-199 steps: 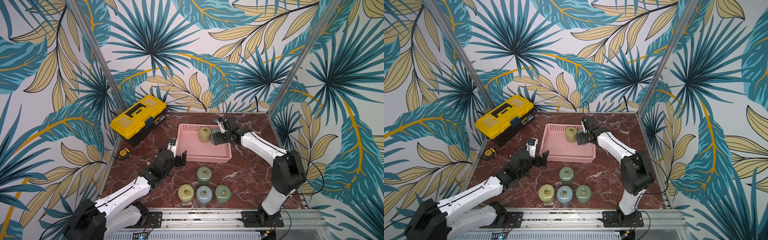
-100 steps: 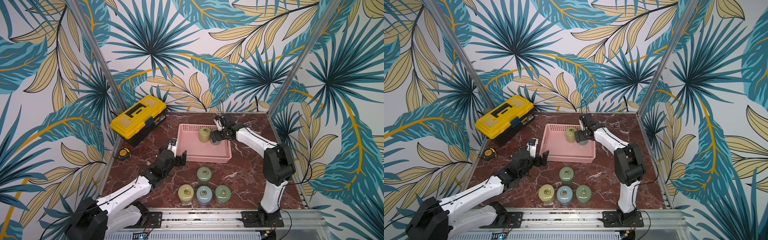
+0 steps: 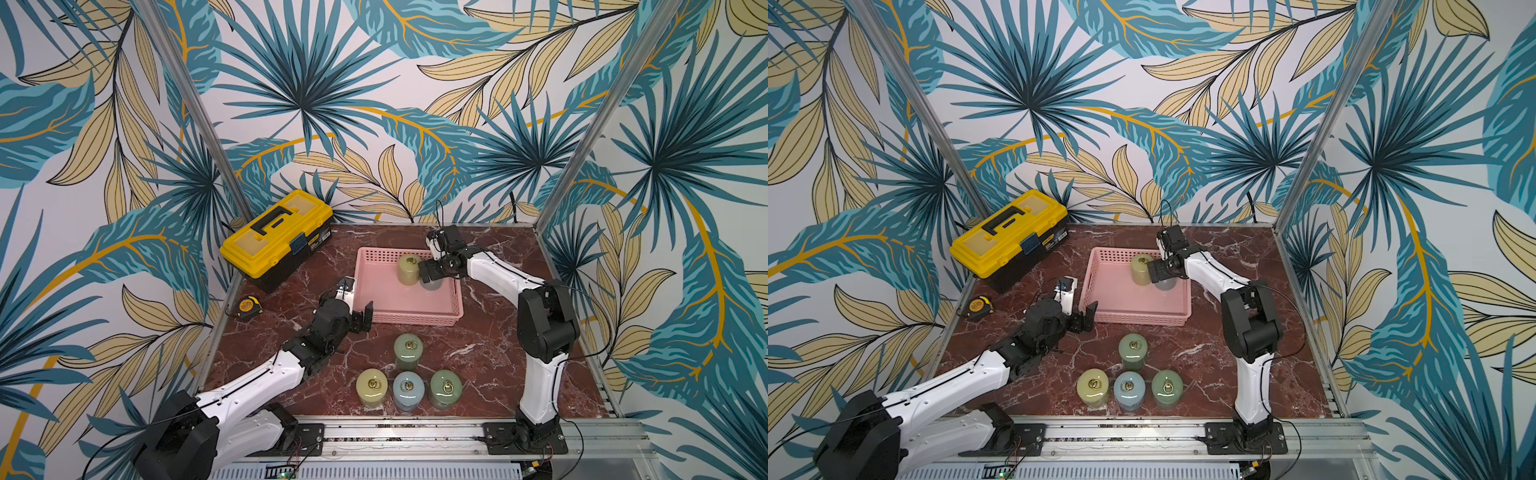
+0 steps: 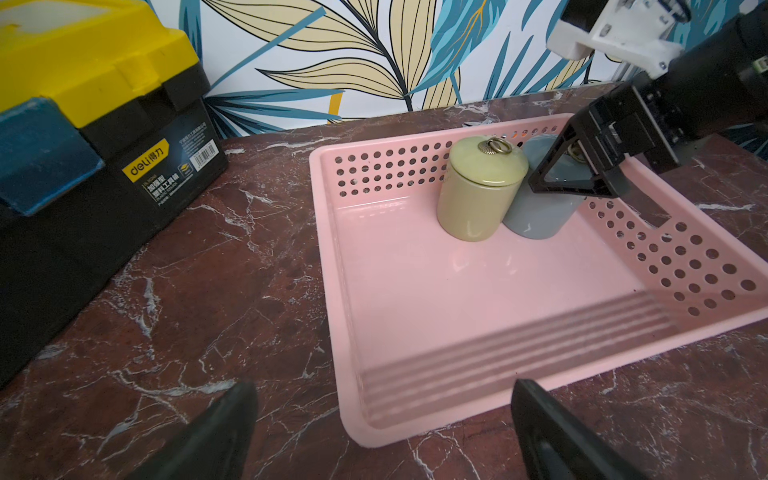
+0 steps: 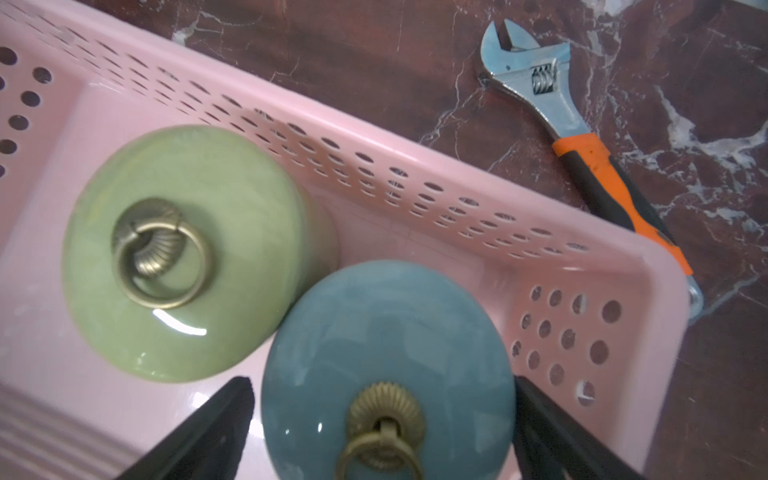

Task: Take the tea canister out of the basket
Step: Pick up the tea canister from the basket.

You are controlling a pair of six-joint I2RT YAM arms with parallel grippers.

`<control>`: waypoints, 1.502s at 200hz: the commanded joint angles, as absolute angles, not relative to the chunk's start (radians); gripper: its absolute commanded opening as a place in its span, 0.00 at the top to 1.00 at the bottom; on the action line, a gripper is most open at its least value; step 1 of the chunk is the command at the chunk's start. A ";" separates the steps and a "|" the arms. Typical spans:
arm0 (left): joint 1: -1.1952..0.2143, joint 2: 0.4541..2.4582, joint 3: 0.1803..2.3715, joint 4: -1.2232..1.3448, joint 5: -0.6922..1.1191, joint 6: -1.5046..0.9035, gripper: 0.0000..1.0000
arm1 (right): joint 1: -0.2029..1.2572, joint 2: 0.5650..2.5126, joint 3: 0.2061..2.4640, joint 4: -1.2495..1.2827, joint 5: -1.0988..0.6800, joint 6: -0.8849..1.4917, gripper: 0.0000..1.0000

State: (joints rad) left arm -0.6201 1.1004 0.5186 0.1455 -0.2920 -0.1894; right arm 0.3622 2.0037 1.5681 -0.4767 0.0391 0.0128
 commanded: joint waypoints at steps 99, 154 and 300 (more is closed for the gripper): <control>-0.617 1.114 0.503 0.173 -0.307 -0.176 0.00 | 0.348 2.062 1.611 -0.496 -0.007 0.002 0.22; -0.617 1.114 0.502 0.173 -0.310 -0.177 0.00 | 0.348 2.031 1.608 -0.515 -0.006 0.024 0.51; -0.616 1.094 0.495 0.169 -0.330 -0.171 0.00 | 0.372 1.705 1.434 -0.526 0.019 0.070 0.58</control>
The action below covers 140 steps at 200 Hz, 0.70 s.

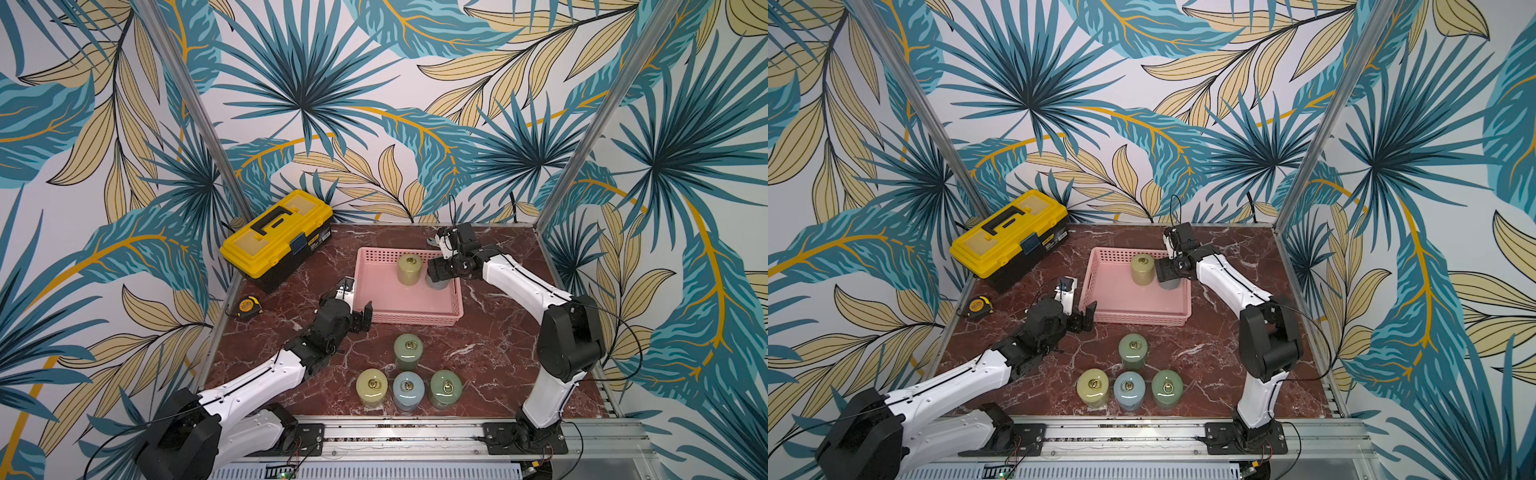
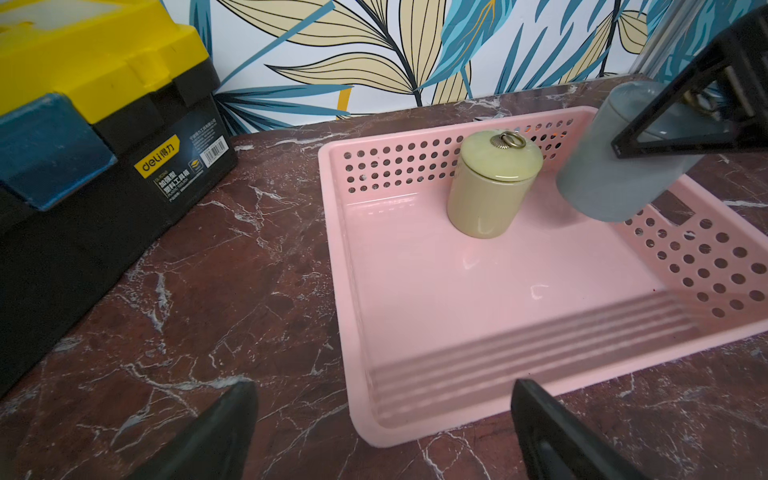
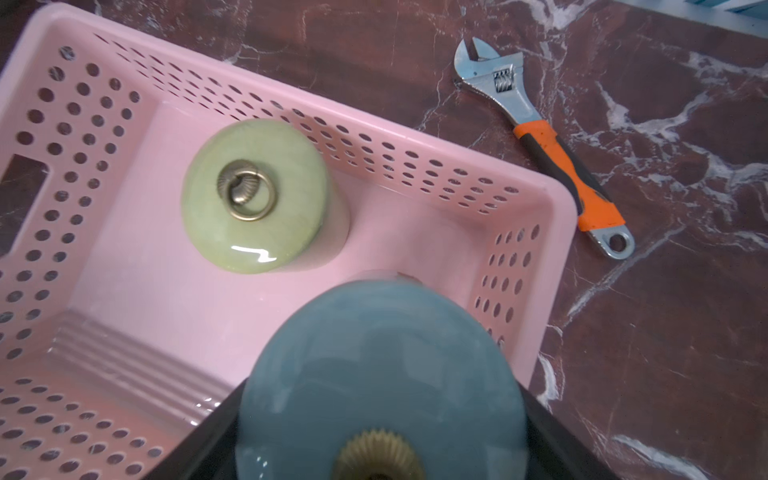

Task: Take the tea canister out of the basket
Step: Pick up the tea canister from the basket.

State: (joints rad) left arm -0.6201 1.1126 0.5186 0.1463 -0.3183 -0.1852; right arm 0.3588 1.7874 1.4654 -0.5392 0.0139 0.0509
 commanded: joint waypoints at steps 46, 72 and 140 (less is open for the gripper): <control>-0.616 1.099 0.495 0.170 -0.327 -0.176 0.00 | 0.398 1.599 1.364 -0.529 0.023 0.088 0.58; -0.617 1.090 0.502 0.160 -0.319 -0.179 0.00 | 0.418 1.562 1.334 -0.536 0.034 0.096 0.58; -0.616 1.092 0.496 0.170 -0.337 -0.169 0.00 | 0.469 1.463 1.281 -0.565 0.049 0.100 0.58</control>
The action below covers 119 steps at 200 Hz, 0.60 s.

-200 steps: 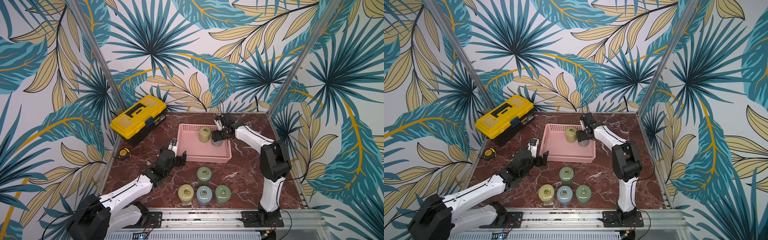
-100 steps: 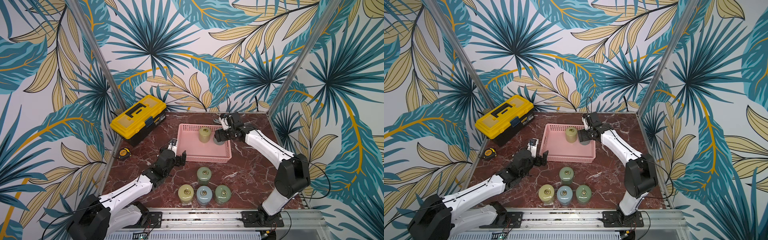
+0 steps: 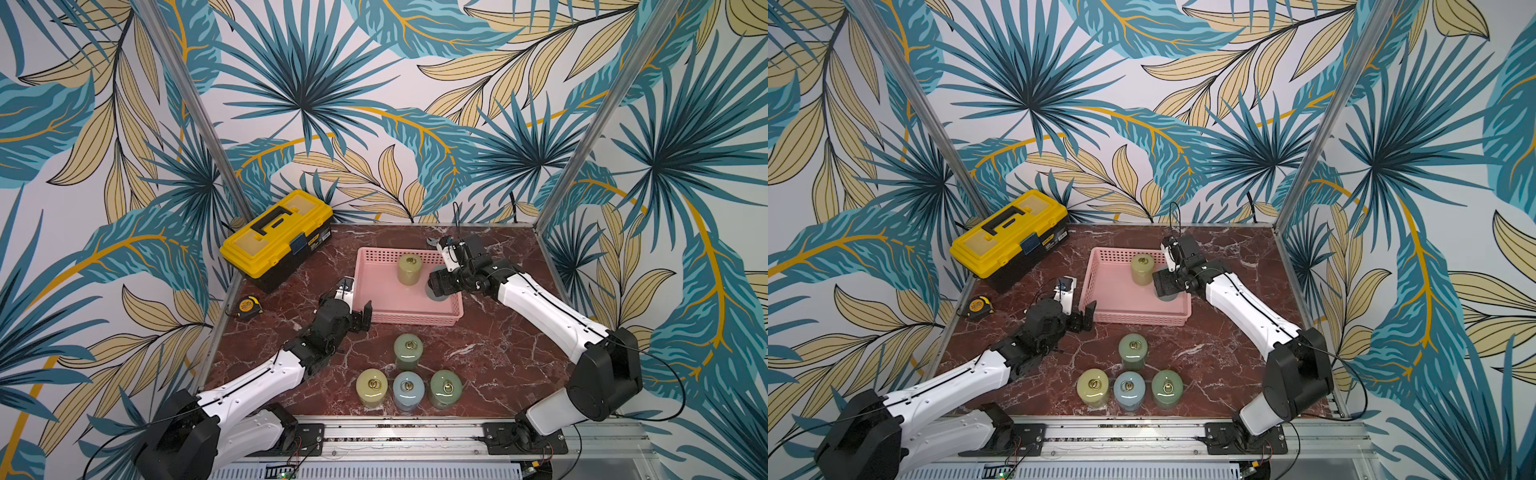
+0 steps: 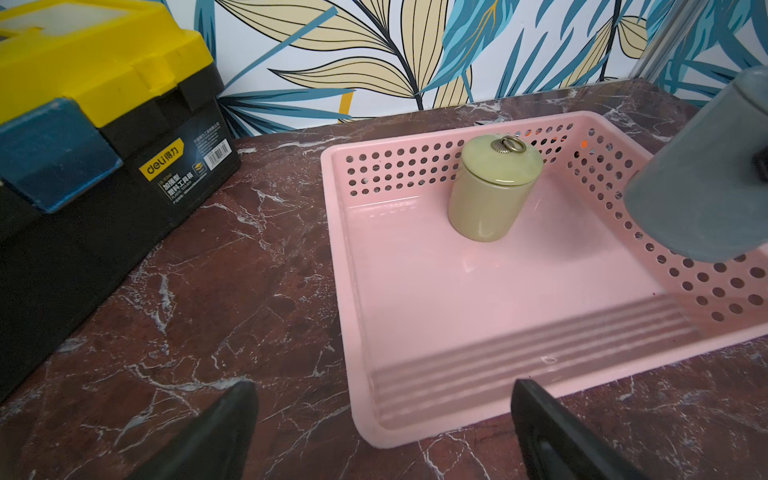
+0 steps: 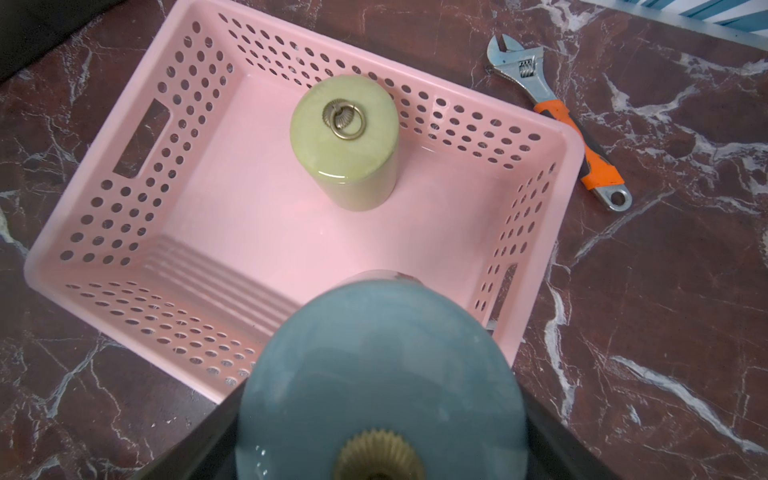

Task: Take the tea canister out of the basket
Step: Pick up the tea canister from the basket, then place the tea canister at the center of the board.

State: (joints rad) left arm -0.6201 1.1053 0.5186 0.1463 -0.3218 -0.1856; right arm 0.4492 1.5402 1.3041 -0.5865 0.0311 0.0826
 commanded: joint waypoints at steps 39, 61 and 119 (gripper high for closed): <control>-0.617 1.101 0.492 0.179 -0.339 -0.164 0.00 | 0.510 1.384 1.227 -0.585 0.071 0.116 0.58; -0.617 1.104 0.492 0.181 -0.331 -0.166 0.00 | 0.542 1.342 1.196 -0.599 0.097 0.128 0.58; -0.617 1.094 0.494 0.175 -0.326 -0.167 0.00 | 0.622 1.250 1.123 -0.651 0.161 0.172 0.58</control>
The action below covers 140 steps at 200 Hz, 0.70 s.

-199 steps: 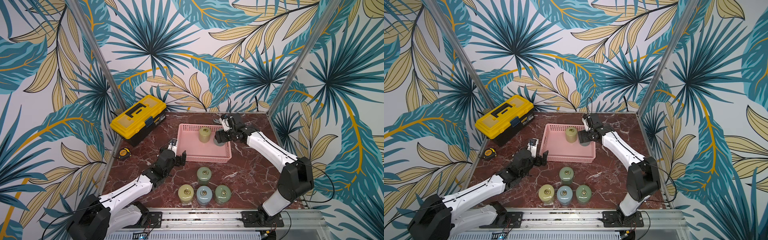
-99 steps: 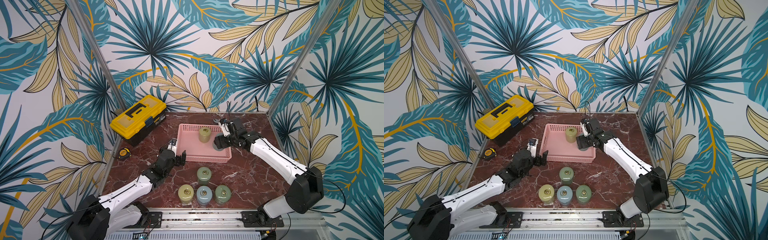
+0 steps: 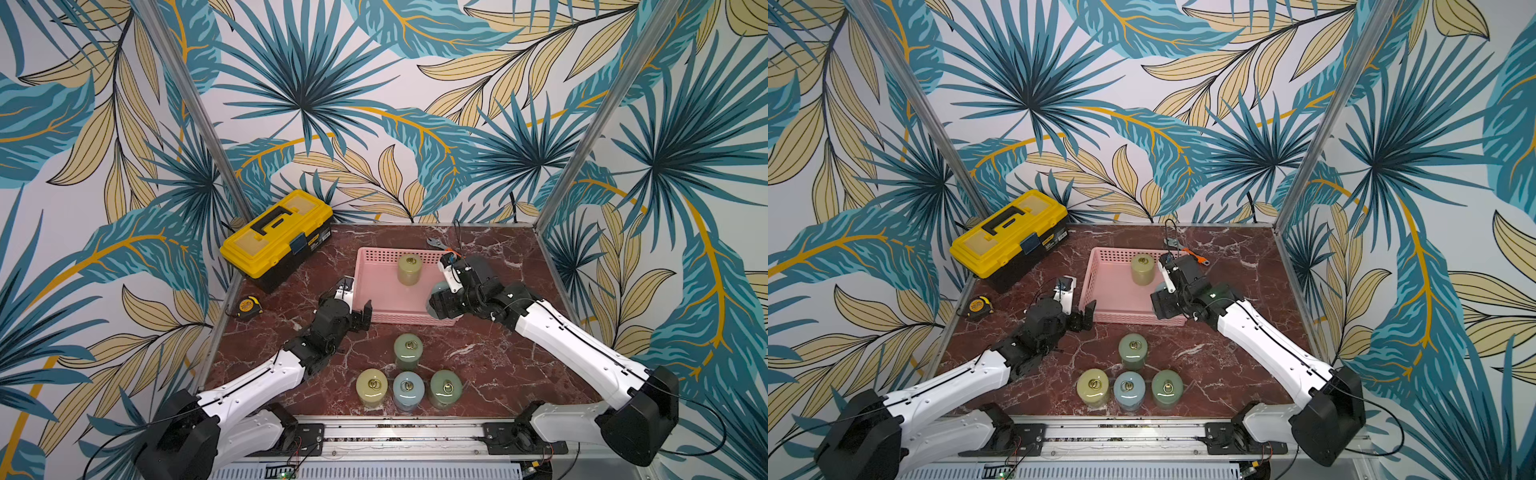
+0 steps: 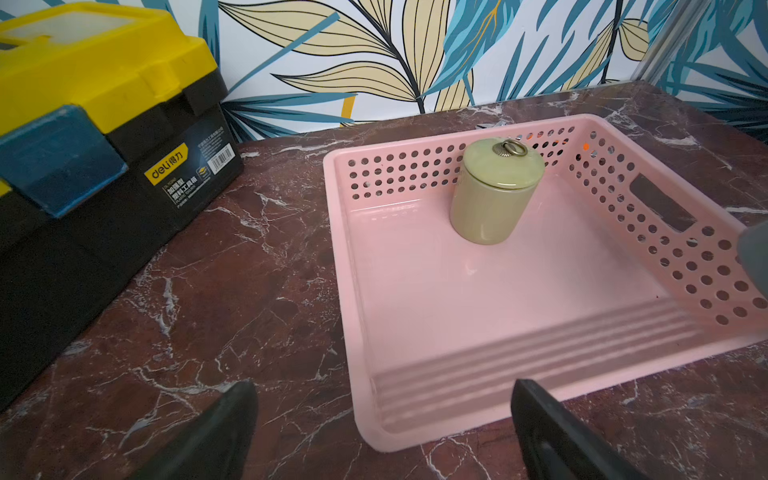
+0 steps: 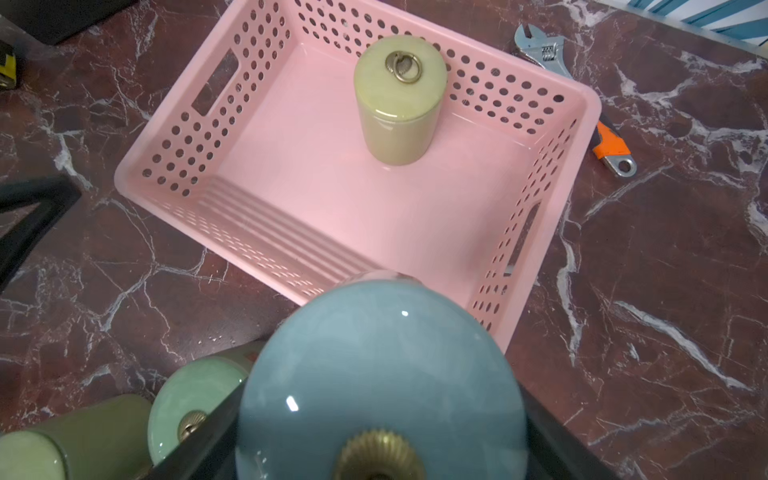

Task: Take the tea canister out of the basket
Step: Place the tea canister at the center of the board.

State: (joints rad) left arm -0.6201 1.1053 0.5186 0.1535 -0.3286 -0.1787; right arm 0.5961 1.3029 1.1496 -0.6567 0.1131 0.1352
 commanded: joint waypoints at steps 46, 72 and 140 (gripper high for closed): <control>-0.617 1.093 0.494 0.173 -0.322 -0.170 0.00 | 0.687 1.193 1.057 -0.676 0.194 0.220 0.58; -0.617 1.097 0.494 0.176 -0.321 -0.171 0.00 | 0.721 1.167 1.019 -0.676 0.207 0.254 0.58; -0.617 1.100 0.494 0.176 -0.325 -0.169 0.00 | 0.769 1.136 0.949 -0.661 0.239 0.322 0.58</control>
